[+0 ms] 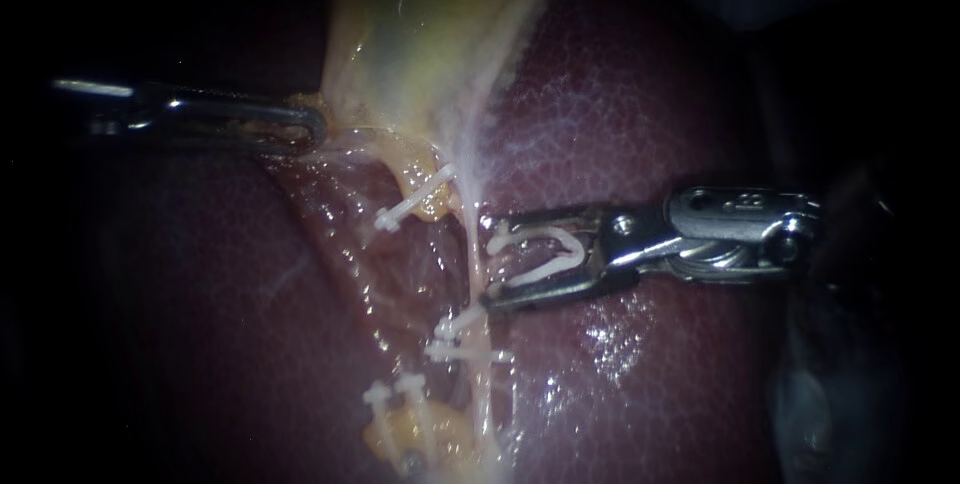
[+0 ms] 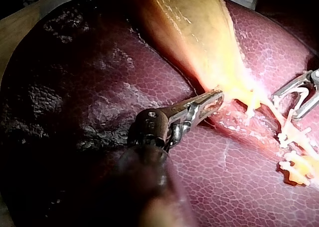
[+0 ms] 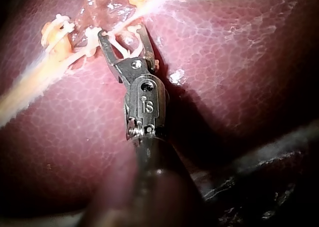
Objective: Clipping third clip right tube
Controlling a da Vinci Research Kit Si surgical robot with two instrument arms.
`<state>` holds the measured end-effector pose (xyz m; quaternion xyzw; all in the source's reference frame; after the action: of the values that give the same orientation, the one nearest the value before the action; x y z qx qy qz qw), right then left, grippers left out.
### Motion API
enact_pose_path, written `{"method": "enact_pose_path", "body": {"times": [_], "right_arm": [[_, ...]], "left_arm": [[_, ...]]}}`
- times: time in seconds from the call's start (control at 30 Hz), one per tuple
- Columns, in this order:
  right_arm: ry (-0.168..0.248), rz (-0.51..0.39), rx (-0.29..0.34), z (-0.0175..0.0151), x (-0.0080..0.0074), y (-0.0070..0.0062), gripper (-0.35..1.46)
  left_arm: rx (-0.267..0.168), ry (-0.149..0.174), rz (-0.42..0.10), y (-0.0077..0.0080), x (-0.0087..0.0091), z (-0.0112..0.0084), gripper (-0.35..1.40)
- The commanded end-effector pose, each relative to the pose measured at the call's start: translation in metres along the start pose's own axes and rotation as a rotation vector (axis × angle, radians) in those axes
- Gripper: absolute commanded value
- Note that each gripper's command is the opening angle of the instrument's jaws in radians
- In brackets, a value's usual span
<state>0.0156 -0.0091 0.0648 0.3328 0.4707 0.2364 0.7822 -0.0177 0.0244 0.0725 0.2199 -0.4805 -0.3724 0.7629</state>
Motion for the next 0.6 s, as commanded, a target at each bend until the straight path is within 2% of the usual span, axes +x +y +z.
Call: {"method": "enact_pose_path", "body": {"times": [0.03, 0.2, 0.27, 0.33, 0.43, 0.57, 0.6], "right_arm": [[-0.004, 0.005, -0.003, 0.0003, -0.0004, 0.0003, 0.47], [-0.003, 0.027, -0.014, 0.0015, -0.0016, 0.0016, 0.47], [-0.006, 0.037, -0.006, 0.0021, -0.0019, 0.0021, 0.47], [0.008, 0.047, 0.008, 0.0026, -0.002, 0.0024, 0.47], [0.055, 0.092, 0.061, 0.0036, -0.0021, 0.0027, 0.47], [0.154, 0.185, 0.157, 0.0045, -0.0015, 0.0031, 0.48], [0.168, 0.198, 0.176, 0.0047, -0.0013, 0.0032, 0.48]], "left_arm": [[0.0, 0.0, 0.0, 0.0, 0.0, 0.0, -0.35], [0.0, 0.0, 0.0, 0.0, 0.0, 0.0, -0.35], [0.0, 0.0, 0.0, 0.0, 0.0, 0.0, -0.35], [0.0, 0.0, 0.0, 0.0, 0.0, 0.0, -0.35], [0.0, 0.0, 0.0, 0.0, 0.0, 0.0, -0.35], [0.0, 0.0, 0.0, 0.0, 0.0, 0.0, -0.35], [0.0, 0.0, 0.0, 0.0, 0.0, 0.0, -0.35]]}}
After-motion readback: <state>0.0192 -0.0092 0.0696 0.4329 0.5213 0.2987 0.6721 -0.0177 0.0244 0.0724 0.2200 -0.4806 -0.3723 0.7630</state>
